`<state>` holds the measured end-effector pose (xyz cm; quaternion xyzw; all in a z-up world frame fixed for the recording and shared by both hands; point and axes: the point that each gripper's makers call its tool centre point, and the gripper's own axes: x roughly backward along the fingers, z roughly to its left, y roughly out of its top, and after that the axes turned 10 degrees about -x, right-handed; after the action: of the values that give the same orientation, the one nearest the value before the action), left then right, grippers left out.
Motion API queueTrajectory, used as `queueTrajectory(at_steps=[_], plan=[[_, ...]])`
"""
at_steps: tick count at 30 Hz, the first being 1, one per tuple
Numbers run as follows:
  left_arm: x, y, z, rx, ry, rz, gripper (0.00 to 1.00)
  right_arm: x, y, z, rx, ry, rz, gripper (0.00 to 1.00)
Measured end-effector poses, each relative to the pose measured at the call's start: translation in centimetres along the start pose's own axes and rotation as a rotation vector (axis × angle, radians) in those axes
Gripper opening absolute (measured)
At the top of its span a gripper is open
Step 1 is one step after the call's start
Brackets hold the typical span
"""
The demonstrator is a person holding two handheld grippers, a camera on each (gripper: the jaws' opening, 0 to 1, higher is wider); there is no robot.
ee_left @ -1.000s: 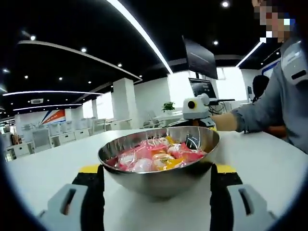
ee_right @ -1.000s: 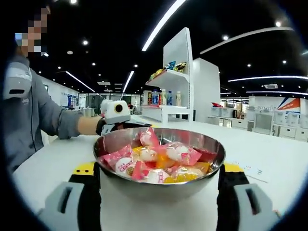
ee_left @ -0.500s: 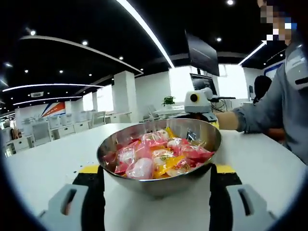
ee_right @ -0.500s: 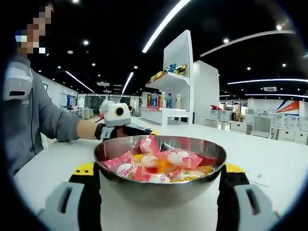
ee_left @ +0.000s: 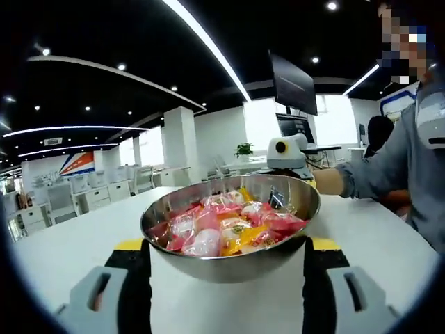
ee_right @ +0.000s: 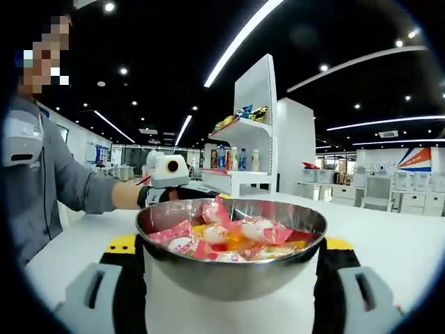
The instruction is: Pick up the marshmallows scattered on the table and place them into the bowl on the table
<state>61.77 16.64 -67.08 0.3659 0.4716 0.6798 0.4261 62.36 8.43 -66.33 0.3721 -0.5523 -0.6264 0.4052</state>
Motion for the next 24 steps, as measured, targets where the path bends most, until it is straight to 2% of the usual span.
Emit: queueTrajectory(at_steps=[5, 9, 14, 20, 24], plan=[[-0.8, 0.7, 2.6, -0.037, 0.010, 0.014, 0.90, -1.1, 1.1, -2.0, -0.001, 0.003, 0.003, 0.96], [-1.7, 0.2, 4.3, -0.056, 0.026, 0.038, 0.92, -2.2, 0.8, -3.9, -0.001, -0.002, 0.016, 0.96], [-2.4, -2.1, 5.4, -0.027, 0.035, 0.059, 0.93, -3.1, -1.1, -5.8, -0.046, -0.002, 0.027, 0.97], [-2.9, -5.0, 4.9, -0.019, 0.039, 0.084, 0.93, -3.4, -4.2, -6.6, -0.059, -0.006, 0.070, 0.97], [-3.2, -6.3, 4.3, 0.001, 0.036, 0.083, 0.93, -3.2, -5.6, -6.7, -0.074, -0.009, 0.100, 0.97]])
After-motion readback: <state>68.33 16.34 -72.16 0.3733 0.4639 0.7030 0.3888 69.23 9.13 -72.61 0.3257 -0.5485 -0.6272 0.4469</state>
